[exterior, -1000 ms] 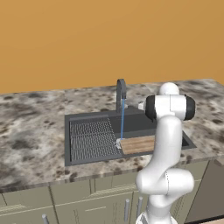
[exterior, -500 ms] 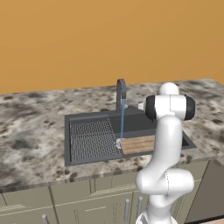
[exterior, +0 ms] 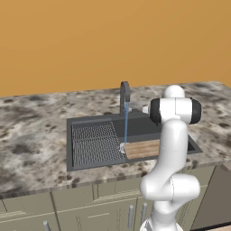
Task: Turn on the sink faucet with hot water and rinse the cutting board for ten seconds, then turn off the faucet. Push the cutting board to reach the water if necessary.
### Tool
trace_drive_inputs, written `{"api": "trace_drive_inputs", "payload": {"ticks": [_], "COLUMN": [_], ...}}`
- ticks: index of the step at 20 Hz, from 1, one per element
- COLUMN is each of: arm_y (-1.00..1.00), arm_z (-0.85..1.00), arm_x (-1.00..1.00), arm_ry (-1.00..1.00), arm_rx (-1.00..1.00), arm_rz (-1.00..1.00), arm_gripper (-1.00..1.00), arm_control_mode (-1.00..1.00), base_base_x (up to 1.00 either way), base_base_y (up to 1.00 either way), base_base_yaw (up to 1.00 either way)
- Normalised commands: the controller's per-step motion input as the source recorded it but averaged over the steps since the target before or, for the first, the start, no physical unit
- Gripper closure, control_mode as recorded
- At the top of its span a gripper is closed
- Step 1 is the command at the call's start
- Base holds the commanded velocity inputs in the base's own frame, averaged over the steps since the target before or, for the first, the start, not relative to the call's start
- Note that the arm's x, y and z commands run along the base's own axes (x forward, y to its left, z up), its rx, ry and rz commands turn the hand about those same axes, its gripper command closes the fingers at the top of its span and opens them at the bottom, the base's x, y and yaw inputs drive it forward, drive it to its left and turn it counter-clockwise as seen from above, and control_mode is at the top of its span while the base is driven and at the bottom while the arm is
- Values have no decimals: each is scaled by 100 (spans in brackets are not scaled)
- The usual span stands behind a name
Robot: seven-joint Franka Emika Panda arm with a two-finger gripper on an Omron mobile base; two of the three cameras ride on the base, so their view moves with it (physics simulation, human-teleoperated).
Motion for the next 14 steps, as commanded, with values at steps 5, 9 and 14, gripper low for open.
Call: {"api": "trace_drive_inputs", "payload": {"ticks": [5,9,14], "arm_y": [0,0,0], "arm_z": [0,0,0], "arm_x": [0,0,0], "arm_ry": [0,0,0], "arm_rx": [0,0,0], "arm_rz": [0,0,0], "arm_gripper": [100,100,100], "arm_control_mode": [-100,-100,-100], "base_base_x": [0,0,0], "base_base_y": [0,0,0], "base_base_yaw": [0,0,0]}}
